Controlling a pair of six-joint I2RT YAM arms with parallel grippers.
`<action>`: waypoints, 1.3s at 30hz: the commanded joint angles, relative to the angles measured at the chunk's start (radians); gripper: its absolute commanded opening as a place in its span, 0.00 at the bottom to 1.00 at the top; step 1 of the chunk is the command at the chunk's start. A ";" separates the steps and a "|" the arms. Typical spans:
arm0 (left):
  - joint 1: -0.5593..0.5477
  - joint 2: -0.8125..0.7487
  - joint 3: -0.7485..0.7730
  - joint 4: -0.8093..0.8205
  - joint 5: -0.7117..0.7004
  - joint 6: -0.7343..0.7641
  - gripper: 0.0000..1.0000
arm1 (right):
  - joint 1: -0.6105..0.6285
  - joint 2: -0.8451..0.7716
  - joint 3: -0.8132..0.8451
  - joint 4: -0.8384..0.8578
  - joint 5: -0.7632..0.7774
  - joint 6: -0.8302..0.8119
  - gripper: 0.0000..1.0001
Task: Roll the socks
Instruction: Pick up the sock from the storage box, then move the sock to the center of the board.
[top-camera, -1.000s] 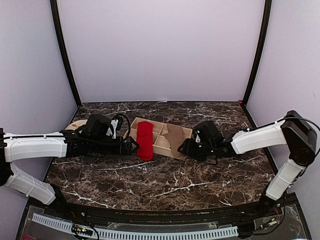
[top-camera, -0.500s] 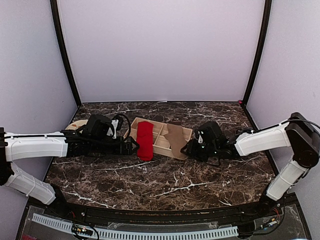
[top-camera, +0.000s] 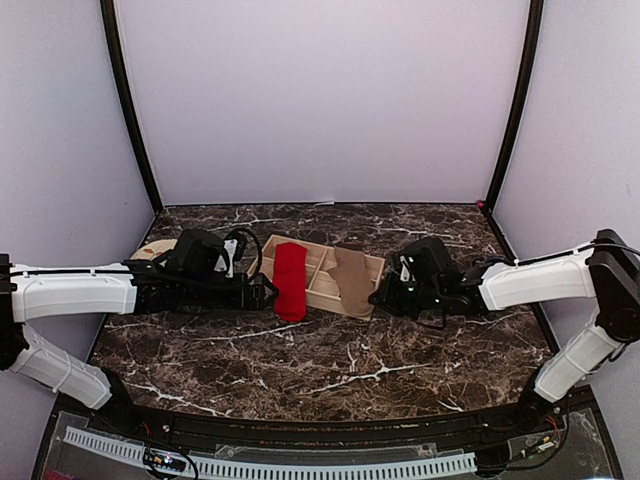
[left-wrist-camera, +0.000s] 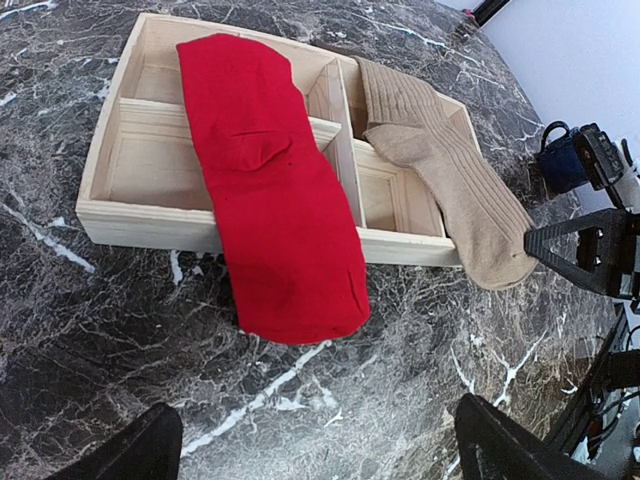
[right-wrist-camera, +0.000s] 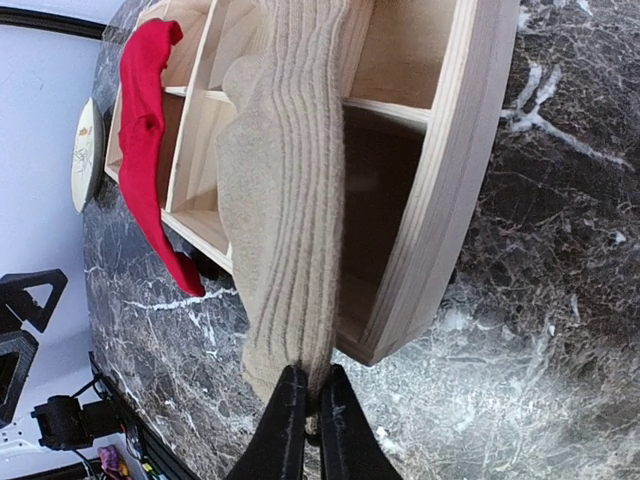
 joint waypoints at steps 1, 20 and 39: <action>-0.003 -0.009 0.025 0.010 -0.013 -0.008 0.98 | 0.021 -0.046 0.030 -0.041 0.003 -0.019 0.03; -0.010 -0.053 0.013 -0.005 0.015 -0.008 0.97 | 0.345 -0.222 -0.065 -0.061 0.006 0.196 0.00; -0.286 0.295 0.248 0.030 0.032 0.144 0.97 | 0.627 -0.586 -0.531 -0.078 0.200 0.682 0.00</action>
